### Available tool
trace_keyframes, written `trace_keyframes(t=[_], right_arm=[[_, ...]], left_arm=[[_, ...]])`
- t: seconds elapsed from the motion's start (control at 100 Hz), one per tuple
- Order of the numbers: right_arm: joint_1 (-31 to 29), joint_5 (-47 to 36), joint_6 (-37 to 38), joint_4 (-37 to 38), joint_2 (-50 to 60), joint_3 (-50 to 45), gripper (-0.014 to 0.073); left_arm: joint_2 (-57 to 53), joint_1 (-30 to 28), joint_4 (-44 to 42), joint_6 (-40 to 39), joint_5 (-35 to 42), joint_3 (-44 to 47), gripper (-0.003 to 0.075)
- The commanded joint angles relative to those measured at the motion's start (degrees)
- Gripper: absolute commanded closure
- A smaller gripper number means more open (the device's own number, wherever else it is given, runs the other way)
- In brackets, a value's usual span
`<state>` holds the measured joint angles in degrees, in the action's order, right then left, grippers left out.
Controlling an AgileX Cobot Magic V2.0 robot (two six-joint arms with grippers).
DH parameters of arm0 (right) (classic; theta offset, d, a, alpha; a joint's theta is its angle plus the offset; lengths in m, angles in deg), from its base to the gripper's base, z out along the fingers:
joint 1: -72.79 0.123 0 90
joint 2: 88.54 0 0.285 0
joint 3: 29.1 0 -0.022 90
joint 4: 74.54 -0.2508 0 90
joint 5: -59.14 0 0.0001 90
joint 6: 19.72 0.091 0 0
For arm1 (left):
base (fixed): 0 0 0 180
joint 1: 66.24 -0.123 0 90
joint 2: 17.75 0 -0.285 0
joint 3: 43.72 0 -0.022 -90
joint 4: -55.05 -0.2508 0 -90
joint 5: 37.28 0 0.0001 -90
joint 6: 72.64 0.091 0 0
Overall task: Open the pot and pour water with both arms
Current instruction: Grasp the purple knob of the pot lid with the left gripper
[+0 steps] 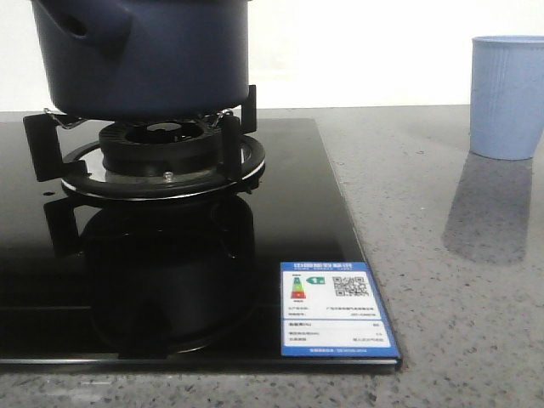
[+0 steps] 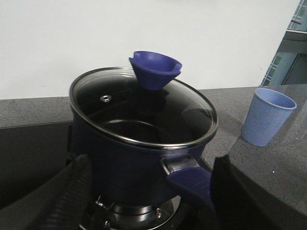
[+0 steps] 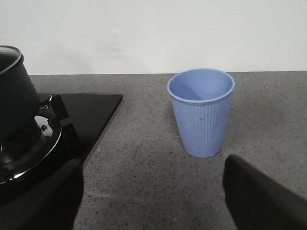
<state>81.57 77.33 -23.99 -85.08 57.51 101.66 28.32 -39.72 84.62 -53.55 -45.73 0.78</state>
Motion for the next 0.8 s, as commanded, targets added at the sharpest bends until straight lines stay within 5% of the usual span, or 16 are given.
trace_keyframes(t=[0.0,0.79], right_arm=[[0.31,-4.24,-0.86,-0.15,-0.75,2.04,0.0067],[0.31,-2.7,-0.86,-0.15,-0.75,2.04,0.0067]], left_arm=[[3.21,3.21,0.13,0.24,9.61,-2.12,0.026],[32.25,4.65,-3.91,0.24,19.81,-20.17,0.0213]])
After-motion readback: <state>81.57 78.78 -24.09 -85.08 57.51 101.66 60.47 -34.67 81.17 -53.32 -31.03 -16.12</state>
